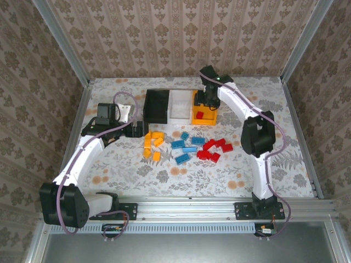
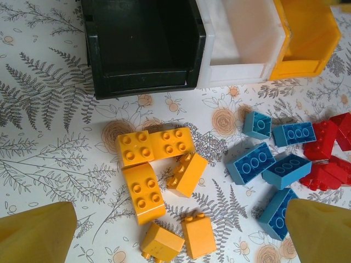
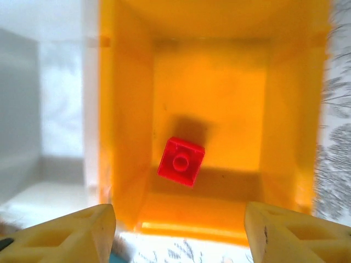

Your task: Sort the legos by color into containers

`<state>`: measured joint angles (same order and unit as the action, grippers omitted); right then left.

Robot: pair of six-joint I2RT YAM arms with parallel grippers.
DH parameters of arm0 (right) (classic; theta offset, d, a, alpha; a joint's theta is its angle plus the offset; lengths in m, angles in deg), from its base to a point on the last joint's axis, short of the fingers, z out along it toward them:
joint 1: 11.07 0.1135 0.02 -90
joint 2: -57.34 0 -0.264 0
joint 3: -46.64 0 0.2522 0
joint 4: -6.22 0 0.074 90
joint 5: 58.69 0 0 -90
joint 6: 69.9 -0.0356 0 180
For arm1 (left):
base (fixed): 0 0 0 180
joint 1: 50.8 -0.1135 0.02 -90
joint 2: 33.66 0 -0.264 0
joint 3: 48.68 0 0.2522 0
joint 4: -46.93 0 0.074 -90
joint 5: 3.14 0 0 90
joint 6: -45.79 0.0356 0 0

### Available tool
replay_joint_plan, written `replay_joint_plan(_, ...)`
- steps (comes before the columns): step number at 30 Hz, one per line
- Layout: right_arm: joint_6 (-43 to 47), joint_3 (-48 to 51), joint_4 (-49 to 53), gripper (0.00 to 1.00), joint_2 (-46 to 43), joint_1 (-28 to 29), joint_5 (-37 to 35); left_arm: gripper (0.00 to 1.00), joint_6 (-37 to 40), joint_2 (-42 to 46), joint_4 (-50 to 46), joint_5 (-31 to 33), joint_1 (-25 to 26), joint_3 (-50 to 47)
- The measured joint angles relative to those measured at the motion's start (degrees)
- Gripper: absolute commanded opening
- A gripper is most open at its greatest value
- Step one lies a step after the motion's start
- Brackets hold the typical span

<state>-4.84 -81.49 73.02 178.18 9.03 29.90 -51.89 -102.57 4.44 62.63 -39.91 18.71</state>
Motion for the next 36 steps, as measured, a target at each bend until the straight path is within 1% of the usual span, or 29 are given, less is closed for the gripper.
replay_joint_plan(1,0.61,1.62,-0.13,0.7,-2.86,-0.02,-0.31,1.0,0.0,0.0,0.0,0.0,0.0,0.0)
replay_joint_plan(3,2.1,6.64,-0.61,0.73,-11.34,-0.04,-1.14,1.0,0.0,0.0,0.0,0.0,0.0,0.0)
replay_joint_plan(6,3.89,13.6,-0.31,0.74,-23.3,-0.52,-1.88,1.0,0.0,0.0,0.02,-0.2,0.02,0.0)
replay_joint_plan(9,5.16,21.0,0.66,0.74,-31.45,-1.46,-2.29,1.0,0.02,0.0,0.04,-1.16,0.07,0.0)
replay_joint_plan(12,5.53,29.66,1.2,0.74,-35.34,-2.21,-2.34,1.0,0.31,-0.04,0.15,-2.84,0.76,0.0)
replay_joint_plan(15,5.46,37.75,0.98,0.73,-35.78,-2.32,-1.79,1.0,1.16,-0.17,0.9,-4.63,2.67,-0.24)
replay_joint_plan(17,5.27,43.43,0.85,0.73,-35.63,-2.32,-0.94,1.0,2.05,-0.72,1.09,-5.75,5.22,-0.37)
replay_joint_plan(21,5.05,49.44,-0.17,0.74,-34.29,-2.32,0.35,1.0,3.89,-2.01,0.57,-6.19,9.29,-0.37)
replay_joint_plan(23,5.05,50.53,-0.94,0.74,-32.54,-2.32,0.55,1.0,4.61,-2.38,0.22,-5.88,10.1,-0.37)
replay_joint_plan(29,5.22,50.97,-4.7,0.75,-26.01,-2.32,0.55,1.0,5.22,-2.4,-0.42,-5.31,10.14,-0.37)
replay_joint_plan(36,6.32,50.97,-6.56,0.75,-21.62,-2.89,0.52,1.0,5.42,-2.4,-0.68,-4.55,10.12,-0.37)
